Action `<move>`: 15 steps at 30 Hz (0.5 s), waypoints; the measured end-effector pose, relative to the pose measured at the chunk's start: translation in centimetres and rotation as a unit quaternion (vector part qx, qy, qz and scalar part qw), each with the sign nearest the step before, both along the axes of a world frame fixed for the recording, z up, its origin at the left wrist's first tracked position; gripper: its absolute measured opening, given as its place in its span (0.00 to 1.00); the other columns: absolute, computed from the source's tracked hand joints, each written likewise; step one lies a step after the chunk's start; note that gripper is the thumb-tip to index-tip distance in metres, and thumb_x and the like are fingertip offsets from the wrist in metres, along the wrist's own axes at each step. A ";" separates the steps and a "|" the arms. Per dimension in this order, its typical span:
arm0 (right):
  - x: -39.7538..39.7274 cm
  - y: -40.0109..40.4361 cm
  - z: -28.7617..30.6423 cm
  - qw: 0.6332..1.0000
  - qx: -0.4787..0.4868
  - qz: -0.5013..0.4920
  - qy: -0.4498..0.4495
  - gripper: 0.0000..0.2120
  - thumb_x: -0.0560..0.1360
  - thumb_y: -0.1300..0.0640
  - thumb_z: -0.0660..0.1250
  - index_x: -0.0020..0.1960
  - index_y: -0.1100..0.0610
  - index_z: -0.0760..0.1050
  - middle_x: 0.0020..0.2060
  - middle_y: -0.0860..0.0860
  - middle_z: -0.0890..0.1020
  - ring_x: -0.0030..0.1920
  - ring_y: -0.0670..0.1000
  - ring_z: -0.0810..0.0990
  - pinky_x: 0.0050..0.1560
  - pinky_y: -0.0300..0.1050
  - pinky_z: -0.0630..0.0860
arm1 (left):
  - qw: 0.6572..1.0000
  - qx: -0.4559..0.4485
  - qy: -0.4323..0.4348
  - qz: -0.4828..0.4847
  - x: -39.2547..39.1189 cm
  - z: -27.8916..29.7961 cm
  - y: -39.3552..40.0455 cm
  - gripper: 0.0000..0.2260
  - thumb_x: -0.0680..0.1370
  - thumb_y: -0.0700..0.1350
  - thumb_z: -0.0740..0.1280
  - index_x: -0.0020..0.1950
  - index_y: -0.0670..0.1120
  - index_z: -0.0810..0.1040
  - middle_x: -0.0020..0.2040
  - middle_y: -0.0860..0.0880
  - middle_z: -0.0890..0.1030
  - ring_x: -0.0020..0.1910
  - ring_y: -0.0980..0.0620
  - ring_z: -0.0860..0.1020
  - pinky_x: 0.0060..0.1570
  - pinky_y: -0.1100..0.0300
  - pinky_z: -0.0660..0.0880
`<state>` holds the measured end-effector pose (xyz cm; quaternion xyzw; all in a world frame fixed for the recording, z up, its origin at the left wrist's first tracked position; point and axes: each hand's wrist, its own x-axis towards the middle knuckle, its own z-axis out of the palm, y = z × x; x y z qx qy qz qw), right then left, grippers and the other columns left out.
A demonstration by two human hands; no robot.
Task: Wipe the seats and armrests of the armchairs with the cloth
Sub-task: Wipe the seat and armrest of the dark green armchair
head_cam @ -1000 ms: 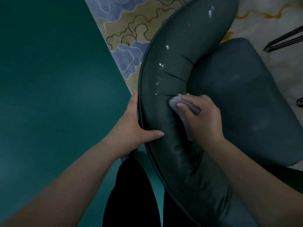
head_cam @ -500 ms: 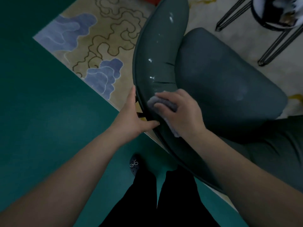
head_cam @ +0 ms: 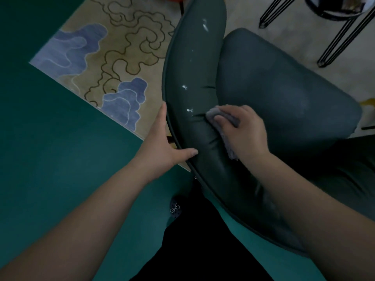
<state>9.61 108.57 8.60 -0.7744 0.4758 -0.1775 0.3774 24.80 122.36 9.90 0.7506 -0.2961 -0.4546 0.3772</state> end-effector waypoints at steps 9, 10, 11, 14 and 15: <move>3.0 -1.7 -0.1 0.997 -0.006 0.075 -0.026 0.15 0.73 0.48 0.70 0.59 0.48 0.80 0.47 0.47 0.77 0.49 0.45 0.77 0.53 0.40 0.75 | 0.999 0.002 0.035 0.011 3.3 -0.5 -2.0 0.55 0.65 0.43 0.80 0.77 0.63 0.44 0.63 0.78 0.61 0.58 0.61 0.78 0.55 0.56 0.78; 2.5 -2.7 -0.3 0.999 -0.007 0.051 -0.011 0.14 0.73 0.49 0.70 0.59 0.48 0.80 0.47 0.47 0.77 0.49 0.45 0.78 0.54 0.38 0.74 | 0.999 0.006 0.033 0.008 3.9 -0.5 -2.2 0.55 0.65 0.44 0.80 0.77 0.64 0.44 0.64 0.79 0.58 0.60 0.60 0.76 0.57 0.53 0.78; 2.5 -3.3 -0.4 0.999 -0.005 0.034 -0.009 0.14 0.73 0.49 0.70 0.59 0.49 0.80 0.47 0.47 0.77 0.49 0.45 0.78 0.53 0.37 0.73 | 0.999 0.009 0.035 0.007 4.3 -0.4 -2.4 0.56 0.65 0.45 0.81 0.77 0.64 0.44 0.64 0.79 0.57 0.62 0.59 0.75 0.59 0.51 0.77; 4.6 -2.6 0.6 0.992 -0.011 0.111 -0.062 0.15 0.71 0.45 0.70 0.57 0.47 0.81 0.44 0.47 0.77 0.46 0.45 0.77 0.48 0.39 0.75 | 0.999 0.011 0.038 -0.008 5.1 0.0 -3.2 0.58 0.60 0.52 0.81 0.77 0.64 0.44 0.66 0.77 0.58 0.64 0.58 0.74 0.61 0.50 0.76; 5.2 -1.9 0.9 0.983 -0.026 0.170 -0.061 0.15 0.71 0.44 0.70 0.56 0.47 0.81 0.43 0.48 0.76 0.44 0.46 0.77 0.46 0.41 0.75 | 0.999 0.012 0.034 -0.013 5.3 0.0 -3.5 0.58 0.58 0.54 0.80 0.77 0.64 0.44 0.68 0.74 0.59 0.65 0.57 0.74 0.61 0.50 0.75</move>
